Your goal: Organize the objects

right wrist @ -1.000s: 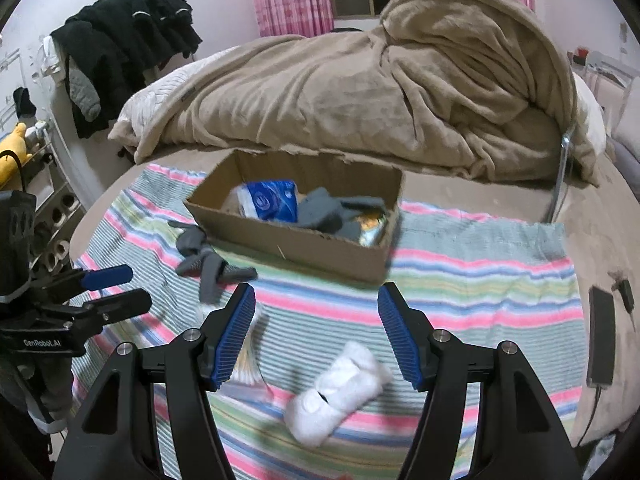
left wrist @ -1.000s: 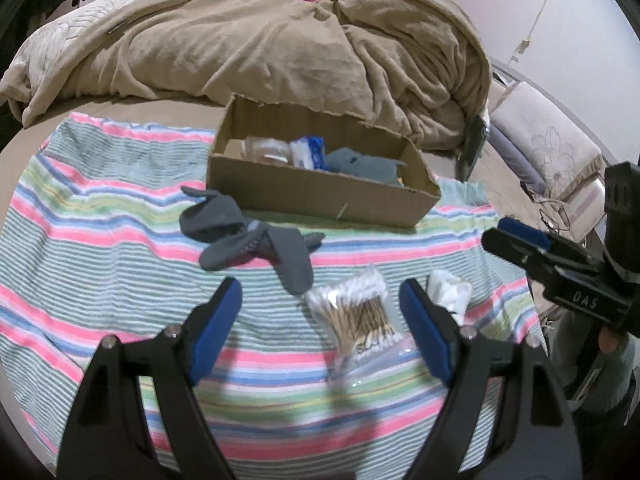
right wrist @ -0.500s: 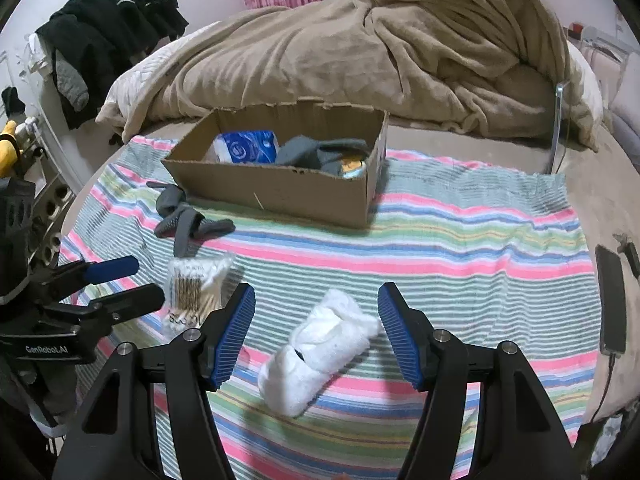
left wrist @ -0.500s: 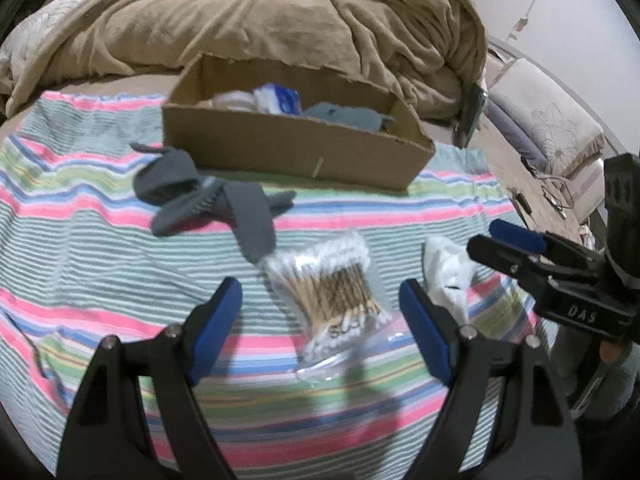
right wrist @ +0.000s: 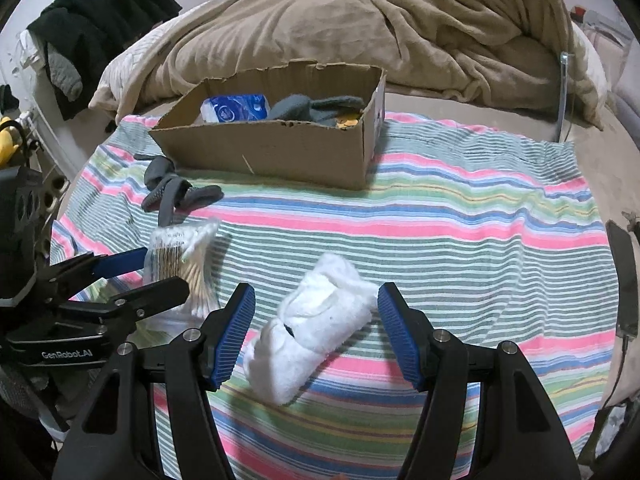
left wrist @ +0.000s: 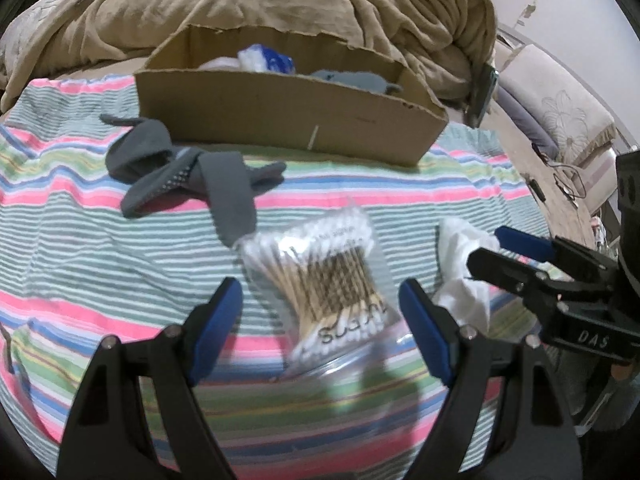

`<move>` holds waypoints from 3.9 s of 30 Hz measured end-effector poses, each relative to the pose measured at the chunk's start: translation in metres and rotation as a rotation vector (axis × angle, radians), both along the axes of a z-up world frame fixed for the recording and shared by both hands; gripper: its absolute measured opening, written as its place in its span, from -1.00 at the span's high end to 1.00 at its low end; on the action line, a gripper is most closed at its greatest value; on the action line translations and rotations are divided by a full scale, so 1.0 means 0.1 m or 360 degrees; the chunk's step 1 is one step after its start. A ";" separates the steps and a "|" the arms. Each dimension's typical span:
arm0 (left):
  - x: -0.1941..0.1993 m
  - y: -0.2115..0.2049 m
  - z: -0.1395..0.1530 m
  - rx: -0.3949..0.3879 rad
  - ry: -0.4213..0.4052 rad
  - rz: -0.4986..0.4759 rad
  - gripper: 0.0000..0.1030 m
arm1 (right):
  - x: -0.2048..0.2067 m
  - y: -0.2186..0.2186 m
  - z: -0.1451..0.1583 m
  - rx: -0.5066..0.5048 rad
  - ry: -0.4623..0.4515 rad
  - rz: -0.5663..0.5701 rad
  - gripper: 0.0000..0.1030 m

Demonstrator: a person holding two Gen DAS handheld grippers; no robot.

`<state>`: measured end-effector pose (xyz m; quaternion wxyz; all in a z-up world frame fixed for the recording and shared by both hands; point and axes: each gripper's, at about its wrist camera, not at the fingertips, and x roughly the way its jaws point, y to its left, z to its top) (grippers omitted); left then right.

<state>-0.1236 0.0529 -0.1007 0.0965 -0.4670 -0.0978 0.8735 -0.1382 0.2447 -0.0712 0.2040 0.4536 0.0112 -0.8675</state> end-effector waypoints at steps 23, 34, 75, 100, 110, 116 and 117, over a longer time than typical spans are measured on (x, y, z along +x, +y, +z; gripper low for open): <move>0.04 0.19 -0.09 -0.0072 0.0031 -0.0099 -0.19 | 0.10 -0.19 -0.18 0.0092 -0.0033 0.0091 0.13; 0.11 0.07 0.00 0.0001 0.0061 -0.0108 0.13 | 0.14 -0.16 0.00 0.0030 0.0029 0.0109 0.35; -0.08 -0.63 0.87 0.0019 0.0314 -0.0018 0.17 | -0.19 -0.46 0.98 -0.0053 0.0355 0.0213 0.35; -0.87 -1.04 1.02 0.0104 0.0323 0.0027 0.17 | -0.90 -0.68 1.02 -0.0155 0.0321 0.0212 0.35; -1.27 -1.09 0.79 0.0075 0.0271 0.0042 0.17 | -1.19 -0.73 0.85 -0.0194 0.0237 0.0190 0.35; -1.48 -1.10 0.54 0.0029 0.0194 0.0019 0.17 | -1.32 -0.86 0.69 -0.0179 0.0179 0.0213 0.35; -1.51 -1.10 0.51 0.0027 0.0180 0.0001 0.17 | -1.33 -0.88 0.66 -0.0174 0.0170 0.0218 0.35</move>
